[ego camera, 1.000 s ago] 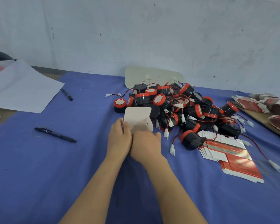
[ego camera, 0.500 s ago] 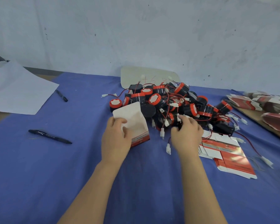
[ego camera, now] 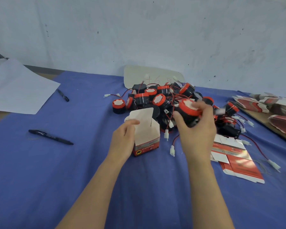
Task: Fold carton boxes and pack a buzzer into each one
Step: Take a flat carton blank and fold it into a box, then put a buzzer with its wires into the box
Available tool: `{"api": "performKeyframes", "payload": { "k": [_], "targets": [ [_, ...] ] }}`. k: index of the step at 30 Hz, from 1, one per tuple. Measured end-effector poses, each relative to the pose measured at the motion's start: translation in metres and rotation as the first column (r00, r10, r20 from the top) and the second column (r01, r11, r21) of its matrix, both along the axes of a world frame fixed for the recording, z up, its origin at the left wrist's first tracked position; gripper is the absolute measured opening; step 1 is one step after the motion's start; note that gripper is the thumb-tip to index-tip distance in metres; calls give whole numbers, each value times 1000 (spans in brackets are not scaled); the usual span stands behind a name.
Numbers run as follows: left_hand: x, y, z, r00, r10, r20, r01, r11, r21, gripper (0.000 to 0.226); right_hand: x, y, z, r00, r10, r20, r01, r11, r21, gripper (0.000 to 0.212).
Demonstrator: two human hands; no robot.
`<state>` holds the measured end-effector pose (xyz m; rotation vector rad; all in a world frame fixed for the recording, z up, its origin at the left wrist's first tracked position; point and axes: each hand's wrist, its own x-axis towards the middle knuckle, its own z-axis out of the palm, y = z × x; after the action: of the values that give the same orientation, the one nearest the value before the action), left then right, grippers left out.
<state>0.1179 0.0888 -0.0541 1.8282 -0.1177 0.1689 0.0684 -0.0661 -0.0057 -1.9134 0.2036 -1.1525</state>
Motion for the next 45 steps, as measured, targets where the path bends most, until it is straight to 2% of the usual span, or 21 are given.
{"api": "performKeyframes", "payload": {
  "k": [1, 3, 5, 7, 12, 16, 22, 23, 25, 27, 29, 31, 33, 36, 38, 40, 42, 45],
  "targets": [
    [0, 0, 0, 1000, -10, -13, 9, 1000, -26, 40, 2, 10, 2, 993, 83, 81, -82, 997, -6, 42],
    [-1, 2, 0, 1000, -29, -9, 28, 996, -81, 42, 8, 28, -4, 971, 218, 101, -210, 974, -87, 42],
    [-1, 2, -1, 998, -57, 25, 60, 988, -145, 45, 12, 44, -19, 954, 300, -6, -298, 942, -154, 40],
    [0, 3, -2, 996, -78, 50, 86, 980, -182, 48, 17, 52, -34, 940, 314, -132, -336, 918, -212, 35],
    [2, 1, -4, 996, -50, 69, 64, 977, -202, 45, 23, 56, -43, 949, 239, -204, -290, 917, -275, 31],
    [1, 0, -4, 991, -106, 75, 117, 980, -162, 43, 21, 54, -49, 960, 150, -235, -241, 872, -427, 21],
    [3, -1, -6, 998, -54, 31, 58, 987, -147, 40, 24, 48, -47, 870, 166, -463, -298, 928, -226, 27],
    [4, -2, -7, 998, -53, 18, 55, 986, -160, 37, 24, 48, -46, 861, 159, -484, -304, 923, -237, 23],
    [5, -2, -10, 998, -61, 6, 61, 985, -164, 28, 24, 47, -47, 858, 67, -510, -283, 890, -359, 18],
    [5, -3, -14, 997, -60, 42, 63, 997, -53, 22, 24, 42, -47, 851, -64, -521, -247, 827, -505, 21],
    [3, -5, -21, 992, -52, 113, 43, 996, 83, 31, 23, 40, -46, 818, -133, -560, -249, 795, -553, 21],
    [3, -8, -26, 985, -27, 168, 7, 993, 118, 40, 22, 43, -44, 797, -155, -584, -267, 777, -570, 21],
    [2, -11, -28, 982, 11, 190, -27, 996, 85, 49, 21, 45, -44, 785, -146, -602, -291, 771, -567, 24],
    [0, -16, -31, 983, 47, 175, -33, 996, -80, 63, 21, 44, -43, 780, -113, -616, -302, 794, -528, 27],
    [1, -19, -30, 994, 46, 94, -31, 987, -157, 78, 22, 40, -39, 772, -78, -630, -312, 818, -484, 29],
    [3, -20, -31, 999, 38, 30, -33, 987, -154, 86, 22, 40, -35, 774, -47, -631, -317, 834, -451, 29],
    [3, -21, -32, 999, 35, 25, -32, 992, -121, 79, 21, 41, -29, 843, 12, -538, -240, 904, -355, 25],
    [3, -22, -31, 999, 42, 14, -41, 994, -102, 64, 31, 35, -14, 965, 20, -262, -65, 984, -165, 20]
  ]
}}
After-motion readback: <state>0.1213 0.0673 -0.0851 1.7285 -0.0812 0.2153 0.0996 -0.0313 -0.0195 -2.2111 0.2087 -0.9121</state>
